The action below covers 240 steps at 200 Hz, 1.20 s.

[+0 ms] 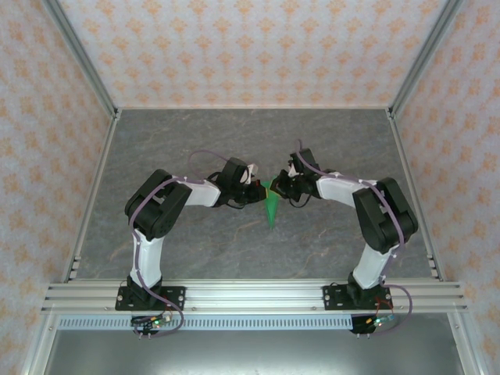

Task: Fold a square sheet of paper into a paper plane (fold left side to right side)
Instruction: Fold the wing for the fifth time at the center of the table.

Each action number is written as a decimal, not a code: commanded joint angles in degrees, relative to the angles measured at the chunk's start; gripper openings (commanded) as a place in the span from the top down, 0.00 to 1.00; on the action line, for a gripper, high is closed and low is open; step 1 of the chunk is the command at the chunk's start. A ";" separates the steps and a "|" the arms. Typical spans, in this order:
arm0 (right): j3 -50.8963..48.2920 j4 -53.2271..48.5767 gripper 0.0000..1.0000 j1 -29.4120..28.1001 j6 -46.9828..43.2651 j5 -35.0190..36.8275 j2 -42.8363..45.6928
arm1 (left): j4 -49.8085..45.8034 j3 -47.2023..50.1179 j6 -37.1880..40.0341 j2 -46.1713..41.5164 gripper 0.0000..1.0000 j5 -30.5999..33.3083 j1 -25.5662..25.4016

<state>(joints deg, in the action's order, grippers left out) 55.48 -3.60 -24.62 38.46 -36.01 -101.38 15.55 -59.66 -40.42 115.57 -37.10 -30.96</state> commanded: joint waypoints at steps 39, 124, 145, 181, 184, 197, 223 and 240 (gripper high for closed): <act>2.70 -2.84 0.91 -0.13 -2.77 2.13 -3.47 | -5.44 -0.30 2.19 1.26 1.00 3.18 0.66; 1.86 -3.07 0.91 -0.15 -3.99 3.92 -4.88 | -6.06 -0.20 2.13 1.42 1.00 4.18 0.67; 1.23 -3.30 0.91 -0.15 -4.00 4.43 -5.65 | -5.46 -0.12 1.76 1.41 1.00 3.82 0.73; -0.62 -4.81 0.92 -0.15 -4.18 5.90 -6.58 | -4.83 -0.02 0.81 0.05 1.00 3.18 0.73; -0.70 -5.02 0.92 -0.15 -4.17 6.07 -6.57 | -4.73 -0.02 0.79 -0.19 0.99 3.10 0.73; -1.28 -6.21 0.92 -0.11 -4.35 6.85 -6.65 | -4.91 0.06 0.61 -1.36 0.94 3.00 0.73; -1.74 -8.45 0.92 -0.08 -4.83 8.57 -7.05 | -6.06 0.53 0.68 -4.60 0.83 3.70 0.73; -2.02 -9.12 0.92 -0.14 -4.93 9.45 -7.00 | -7.00 1.22 0.93 -7.87 0.74 4.52 0.70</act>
<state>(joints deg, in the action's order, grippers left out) 56.18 -5.56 -24.75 35.00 -33.41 -105.62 12.82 -59.75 -40.32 113.73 -36.10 -30.94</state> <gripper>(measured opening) 0.086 0.205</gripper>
